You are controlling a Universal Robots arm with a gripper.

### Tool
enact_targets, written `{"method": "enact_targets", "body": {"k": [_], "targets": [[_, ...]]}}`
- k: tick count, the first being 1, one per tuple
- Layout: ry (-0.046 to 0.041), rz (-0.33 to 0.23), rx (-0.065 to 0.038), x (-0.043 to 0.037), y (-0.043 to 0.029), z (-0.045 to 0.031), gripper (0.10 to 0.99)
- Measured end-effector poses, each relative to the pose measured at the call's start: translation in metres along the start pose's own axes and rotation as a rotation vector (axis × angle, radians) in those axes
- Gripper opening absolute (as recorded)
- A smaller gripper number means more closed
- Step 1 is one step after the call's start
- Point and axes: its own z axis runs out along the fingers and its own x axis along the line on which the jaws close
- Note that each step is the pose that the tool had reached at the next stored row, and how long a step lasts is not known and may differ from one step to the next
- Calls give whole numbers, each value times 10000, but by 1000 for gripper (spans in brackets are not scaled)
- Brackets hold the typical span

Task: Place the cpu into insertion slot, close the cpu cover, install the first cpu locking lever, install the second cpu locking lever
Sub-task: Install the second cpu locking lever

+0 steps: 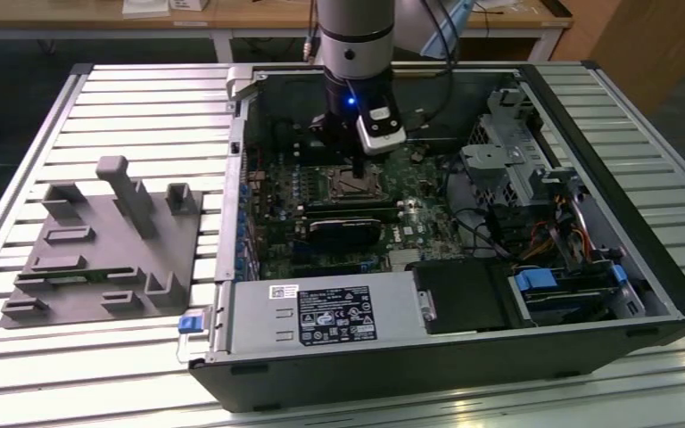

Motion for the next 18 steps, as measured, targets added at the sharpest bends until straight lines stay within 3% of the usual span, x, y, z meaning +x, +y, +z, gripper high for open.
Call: {"method": "enact_targets", "body": {"k": [8, 13, 18], "targets": [[-1, 21, 3, -52, -142, -3, 106], [0, -30, -4, -57, -163, 4, 106], [31, -587, -51, -55, -165, 15, 106]]}}
